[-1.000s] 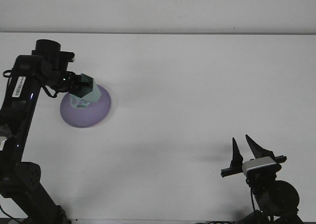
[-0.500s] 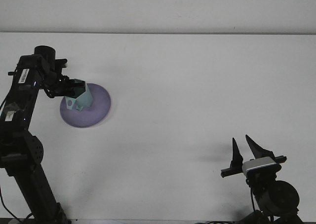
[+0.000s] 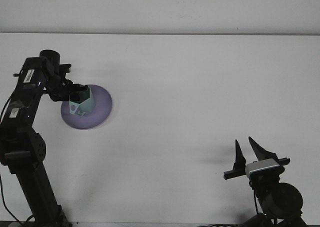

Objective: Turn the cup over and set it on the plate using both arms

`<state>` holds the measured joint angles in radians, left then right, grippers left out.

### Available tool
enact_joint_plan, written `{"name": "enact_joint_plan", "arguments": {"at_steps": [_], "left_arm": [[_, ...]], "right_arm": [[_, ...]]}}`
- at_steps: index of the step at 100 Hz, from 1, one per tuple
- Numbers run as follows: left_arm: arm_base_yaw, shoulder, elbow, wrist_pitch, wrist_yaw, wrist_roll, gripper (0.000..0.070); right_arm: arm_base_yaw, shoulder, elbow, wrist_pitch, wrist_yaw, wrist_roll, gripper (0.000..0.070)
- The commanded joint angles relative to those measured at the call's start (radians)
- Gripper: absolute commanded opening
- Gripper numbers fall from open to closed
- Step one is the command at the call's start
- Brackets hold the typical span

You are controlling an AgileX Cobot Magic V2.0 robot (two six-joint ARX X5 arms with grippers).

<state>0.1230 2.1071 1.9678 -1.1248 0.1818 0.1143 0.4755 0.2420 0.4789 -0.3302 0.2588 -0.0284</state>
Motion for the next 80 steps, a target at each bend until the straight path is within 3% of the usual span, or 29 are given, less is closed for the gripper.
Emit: {"name": "enact_joint_plan", "arguments": {"at_steps": [1, 7, 39, 62, 68, 78, 80], "left_arm": [[0.000, 0.012, 0.021, -0.001, 0.002, -0.007, 0.0454], [0.001, 0.005, 0.021, -0.002, 0.002, -0.019, 0.0509], [0.008, -0.188, 0.021, -0.015, 0.004, -0.023, 0.0508], [0.017, -0.467, 0.021, 0.023, 0.055, -0.056, 0.0491], [0.017, -0.539, 0.021, 0.023, 0.055, -0.055, 0.0389], [0.011, -0.643, 0.021, 0.007, 0.055, -0.043, 0.0000], [0.010, -0.661, 0.021, 0.000, 0.055, -0.039, 0.0000]], "right_arm": [[0.003, 0.001, 0.005, 0.007, 0.001, 0.014, 0.0268], [0.003, 0.001, 0.005, 0.007, 0.001, 0.014, 0.0268], [0.003, 0.001, 0.005, 0.005, 0.001, 0.014, 0.0268], [0.003, 0.001, 0.005, 0.004, 0.001, 0.014, 0.0268], [0.003, 0.001, 0.005, 0.004, 0.001, 0.014, 0.0268], [0.003, 0.001, 0.005, 0.001, 0.001, 0.014, 0.0268], [0.003, 0.001, 0.005, 0.001, 0.001, 0.014, 0.0268]]}}
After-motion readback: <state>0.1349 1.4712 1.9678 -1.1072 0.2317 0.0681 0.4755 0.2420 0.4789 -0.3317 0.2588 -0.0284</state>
